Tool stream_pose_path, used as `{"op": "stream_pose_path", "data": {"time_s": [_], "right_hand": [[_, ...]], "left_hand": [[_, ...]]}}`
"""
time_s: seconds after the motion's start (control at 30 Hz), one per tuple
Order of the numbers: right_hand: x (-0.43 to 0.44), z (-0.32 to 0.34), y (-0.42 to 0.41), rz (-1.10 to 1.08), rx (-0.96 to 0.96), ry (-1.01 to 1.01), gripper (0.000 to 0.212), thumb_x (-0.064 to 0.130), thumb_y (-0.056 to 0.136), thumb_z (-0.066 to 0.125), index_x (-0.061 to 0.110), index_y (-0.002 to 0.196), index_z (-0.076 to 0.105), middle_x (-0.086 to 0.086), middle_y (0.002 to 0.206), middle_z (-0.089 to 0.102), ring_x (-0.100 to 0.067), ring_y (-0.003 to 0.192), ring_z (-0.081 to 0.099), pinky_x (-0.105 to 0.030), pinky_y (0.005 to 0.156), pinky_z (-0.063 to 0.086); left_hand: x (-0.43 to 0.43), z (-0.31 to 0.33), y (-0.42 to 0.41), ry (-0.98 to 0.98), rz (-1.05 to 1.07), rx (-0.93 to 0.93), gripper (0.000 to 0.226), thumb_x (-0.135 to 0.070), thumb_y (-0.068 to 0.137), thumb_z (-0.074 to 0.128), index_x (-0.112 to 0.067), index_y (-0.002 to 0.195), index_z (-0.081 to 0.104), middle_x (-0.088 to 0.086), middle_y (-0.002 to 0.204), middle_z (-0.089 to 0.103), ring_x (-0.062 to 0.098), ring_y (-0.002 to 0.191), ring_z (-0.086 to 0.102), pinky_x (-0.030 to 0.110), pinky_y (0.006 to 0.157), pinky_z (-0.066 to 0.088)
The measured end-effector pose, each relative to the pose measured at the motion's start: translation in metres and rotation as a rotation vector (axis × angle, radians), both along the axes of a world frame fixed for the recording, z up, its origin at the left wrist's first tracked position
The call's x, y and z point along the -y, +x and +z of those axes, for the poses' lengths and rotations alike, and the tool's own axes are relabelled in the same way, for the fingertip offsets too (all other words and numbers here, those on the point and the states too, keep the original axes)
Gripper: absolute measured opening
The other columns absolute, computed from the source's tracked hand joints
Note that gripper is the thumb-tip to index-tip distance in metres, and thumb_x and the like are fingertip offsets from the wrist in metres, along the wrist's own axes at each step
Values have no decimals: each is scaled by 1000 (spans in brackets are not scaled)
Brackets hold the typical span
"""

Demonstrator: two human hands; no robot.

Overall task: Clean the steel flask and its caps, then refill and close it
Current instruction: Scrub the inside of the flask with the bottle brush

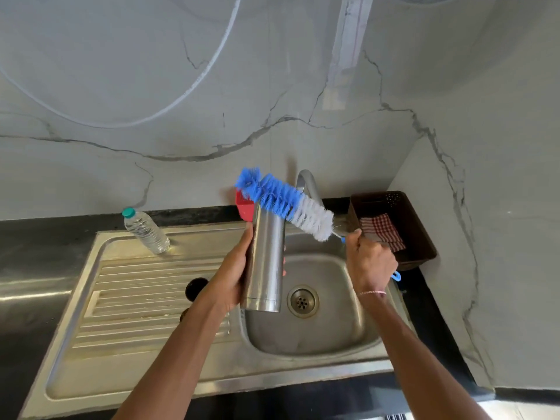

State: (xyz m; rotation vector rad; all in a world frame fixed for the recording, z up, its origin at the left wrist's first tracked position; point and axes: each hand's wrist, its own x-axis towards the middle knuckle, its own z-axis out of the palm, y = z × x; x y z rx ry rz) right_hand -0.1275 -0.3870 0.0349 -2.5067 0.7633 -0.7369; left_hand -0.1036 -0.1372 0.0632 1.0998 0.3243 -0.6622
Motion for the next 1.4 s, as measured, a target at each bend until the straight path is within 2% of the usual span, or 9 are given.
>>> {"op": "stream_pose_path", "data": {"time_s": [0.1,0.23,0.33,0.7,0.9,1.0,1.1,1.27,1.4], "right_hand": [[-4,-2,-19,69,40,-62,60,22,96,62,9,39,47,7,38,27,-6,31,17,-13,48,13],[-15,-29,-81,283,105,-101,60,29,93,48,15,35,36,12,39,18,-10,30,15,-8,47,8],[-7,-42,-97,302,147,-52,62,30,94,48,14,36,35,12,40,19,-12,32,15,-13,47,11],[2,-5,-4,44,120,-102,58,34,94,50,12,41,44,3,39,29,-18,33,26,-11,52,11],[-18,-32,-88,273,97,-95,61,29,93,48,14,35,35,11,38,18,-11,31,15,-9,48,8],[-16,-42,-107,311,120,-49,61,29,93,49,14,36,35,13,39,19,-10,33,14,-12,49,10],[-12,-31,-81,255,133,-94,60,28,94,49,14,36,38,7,35,25,-12,30,18,-13,47,13],[-8,2,-8,-5,28,-7,58,29,100,53,1,49,60,-2,38,37,-15,35,25,-24,50,24],[-13,1,-2,-8,32,-7,57,26,99,57,2,47,59,0,42,34,-21,37,30,-25,52,26]], "left_hand": [[-1,9,-4,37,51,10,62,-63,100,50,-11,128,70,19,123,73,35,106,70,56,100,56],[-13,0,4,44,152,-3,33,-45,102,60,-13,101,68,4,82,79,29,105,70,32,67,63],[-22,4,8,-80,75,-86,85,-81,66,76,-10,111,67,11,94,72,28,89,71,42,77,62],[5,0,-2,-75,54,-15,62,-63,104,38,-17,131,69,19,123,73,26,89,73,41,79,58],[-15,-5,7,50,213,-36,36,-36,106,50,-7,92,65,4,65,74,15,66,73,26,53,58],[-22,3,10,-64,161,-101,69,-65,101,41,-6,111,75,12,82,76,21,72,76,32,67,62],[-15,8,1,-9,185,6,49,-35,110,39,2,139,54,15,65,71,13,77,78,23,60,56],[3,17,-5,-20,66,40,71,-68,96,46,-11,131,69,15,121,73,31,89,73,42,79,61],[6,16,-2,-31,39,66,60,-66,100,44,-21,132,69,15,126,73,22,87,72,41,82,57]]}}
